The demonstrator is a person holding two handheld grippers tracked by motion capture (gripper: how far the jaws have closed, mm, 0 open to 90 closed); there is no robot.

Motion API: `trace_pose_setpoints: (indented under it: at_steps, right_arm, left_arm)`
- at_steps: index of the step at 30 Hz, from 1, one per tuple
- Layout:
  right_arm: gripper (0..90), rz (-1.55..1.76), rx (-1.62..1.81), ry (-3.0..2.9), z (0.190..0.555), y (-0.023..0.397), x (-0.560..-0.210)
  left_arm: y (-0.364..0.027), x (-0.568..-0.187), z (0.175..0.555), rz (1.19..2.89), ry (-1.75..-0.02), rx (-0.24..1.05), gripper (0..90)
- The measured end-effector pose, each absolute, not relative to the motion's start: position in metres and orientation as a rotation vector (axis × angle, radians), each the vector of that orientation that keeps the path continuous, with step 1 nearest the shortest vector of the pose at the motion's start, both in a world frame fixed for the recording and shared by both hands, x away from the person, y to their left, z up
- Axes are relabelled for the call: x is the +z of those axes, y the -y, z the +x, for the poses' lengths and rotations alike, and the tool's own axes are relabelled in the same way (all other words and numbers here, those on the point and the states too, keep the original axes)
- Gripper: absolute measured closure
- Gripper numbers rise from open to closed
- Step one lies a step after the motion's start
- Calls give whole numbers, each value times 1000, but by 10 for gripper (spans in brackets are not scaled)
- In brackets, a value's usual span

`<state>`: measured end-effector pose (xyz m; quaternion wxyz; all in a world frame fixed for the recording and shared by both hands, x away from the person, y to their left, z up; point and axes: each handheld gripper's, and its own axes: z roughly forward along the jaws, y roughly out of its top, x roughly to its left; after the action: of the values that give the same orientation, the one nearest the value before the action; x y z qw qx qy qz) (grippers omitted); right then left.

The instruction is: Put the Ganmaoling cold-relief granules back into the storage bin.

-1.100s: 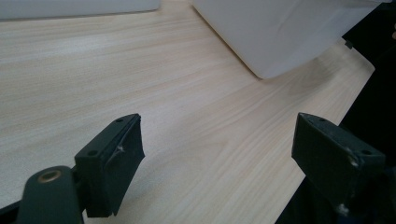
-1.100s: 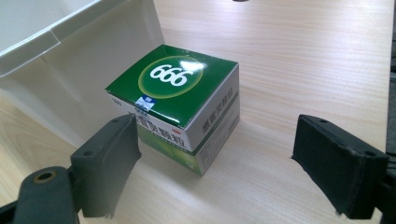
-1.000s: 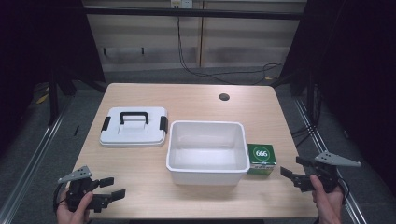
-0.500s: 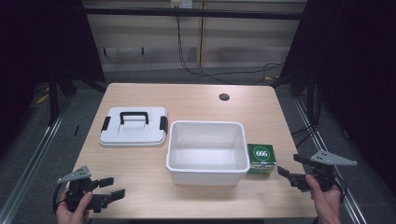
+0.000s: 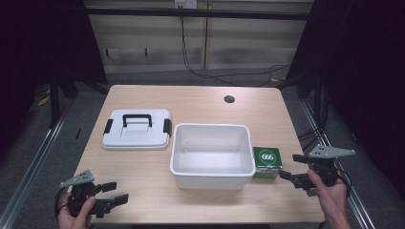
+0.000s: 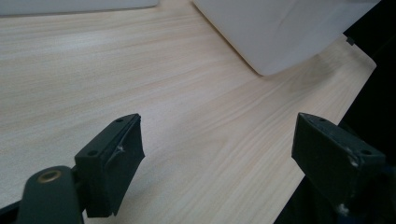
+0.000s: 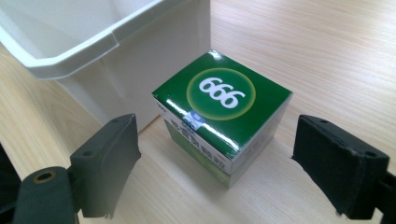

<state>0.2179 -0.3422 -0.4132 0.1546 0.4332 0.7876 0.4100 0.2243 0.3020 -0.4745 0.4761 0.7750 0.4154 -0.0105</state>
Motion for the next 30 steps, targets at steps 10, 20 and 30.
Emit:
trace_pose_setpoints:
  at_steps: [10, 20, 30]
  right_arm:
    - [140, 1208, 1175, -2320, 228, 339, -400]
    - [138, 1201, 1148, -2419, 243, 334, -392]
    - [137, 1235, 1093, -2463, 257, 331, -385]
  left_arm:
    - [-302, -474, 224, 1894, -1014, -22, 166]
    - [-303, -474, 224, 1884, -1015, -19, 166]
    - [-303, -474, 224, 1882, -1016, -20, 165]
